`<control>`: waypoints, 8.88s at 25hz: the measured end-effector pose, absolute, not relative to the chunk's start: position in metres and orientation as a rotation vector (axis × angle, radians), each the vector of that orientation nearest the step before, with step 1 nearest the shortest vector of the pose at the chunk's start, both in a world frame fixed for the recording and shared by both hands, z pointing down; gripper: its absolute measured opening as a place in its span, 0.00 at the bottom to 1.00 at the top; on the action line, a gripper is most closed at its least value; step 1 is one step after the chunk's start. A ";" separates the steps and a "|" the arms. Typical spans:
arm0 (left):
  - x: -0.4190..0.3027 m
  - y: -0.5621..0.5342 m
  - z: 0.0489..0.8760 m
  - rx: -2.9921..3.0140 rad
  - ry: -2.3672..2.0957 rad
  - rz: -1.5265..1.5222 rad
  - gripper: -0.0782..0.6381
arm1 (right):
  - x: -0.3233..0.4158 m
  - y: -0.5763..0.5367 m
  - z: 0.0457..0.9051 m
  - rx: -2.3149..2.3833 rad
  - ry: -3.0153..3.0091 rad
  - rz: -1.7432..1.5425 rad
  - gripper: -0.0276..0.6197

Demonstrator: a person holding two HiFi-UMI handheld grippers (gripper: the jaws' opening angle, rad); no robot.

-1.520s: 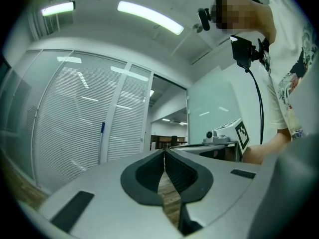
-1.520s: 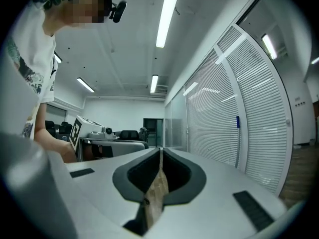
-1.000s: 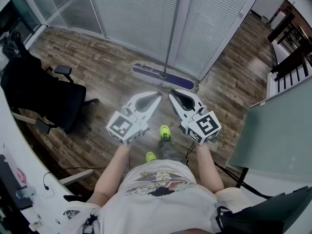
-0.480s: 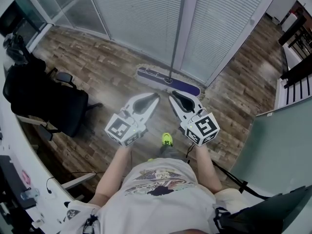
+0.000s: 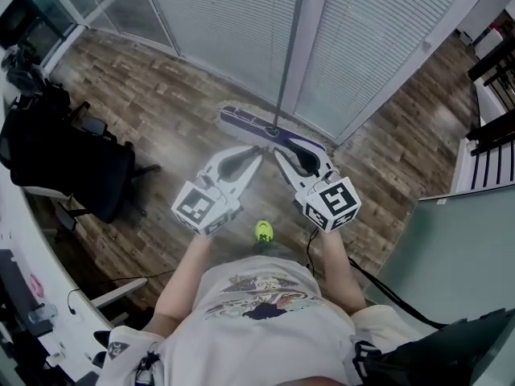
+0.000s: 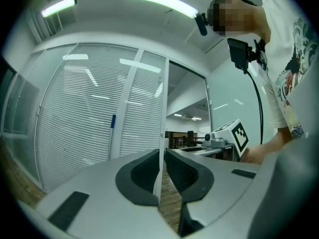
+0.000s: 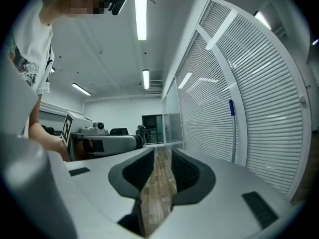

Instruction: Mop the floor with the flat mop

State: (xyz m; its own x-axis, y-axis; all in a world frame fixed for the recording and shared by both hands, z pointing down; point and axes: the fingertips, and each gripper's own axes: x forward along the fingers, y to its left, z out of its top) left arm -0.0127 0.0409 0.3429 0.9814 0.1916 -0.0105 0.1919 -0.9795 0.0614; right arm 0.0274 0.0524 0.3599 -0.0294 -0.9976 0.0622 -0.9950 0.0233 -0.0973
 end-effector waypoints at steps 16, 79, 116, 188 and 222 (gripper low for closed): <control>0.056 -0.010 0.345 3.070 0.279 -0.019 0.22 | 0.100 0.009 0.369 -2.244 2.185 -0.247 0.24; 0.505 -0.348 0.388 3.111 0.326 0.113 0.33 | 0.558 -0.335 0.400 -2.617 1.925 -0.354 0.43; 0.494 -0.342 0.294 3.161 0.311 -0.241 0.35 | 0.517 -0.340 0.390 -2.329 2.217 -0.330 0.22; 0.243 0.071 0.287 3.317 -0.186 -0.019 0.25 | 0.222 0.015 0.455 -1.665 2.930 -0.207 0.26; 0.023 0.267 0.325 3.178 -0.643 0.013 0.27 | -0.025 0.212 0.487 -0.698 3.384 -0.085 0.26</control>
State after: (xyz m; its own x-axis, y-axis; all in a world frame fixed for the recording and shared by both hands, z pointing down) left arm 0.0227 0.2675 0.3247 0.9216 -0.3880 -0.0119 -0.3871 -0.9165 -0.1005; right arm -0.0248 0.2118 0.4867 -0.8713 -0.3783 0.3128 -0.3935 0.9192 0.0157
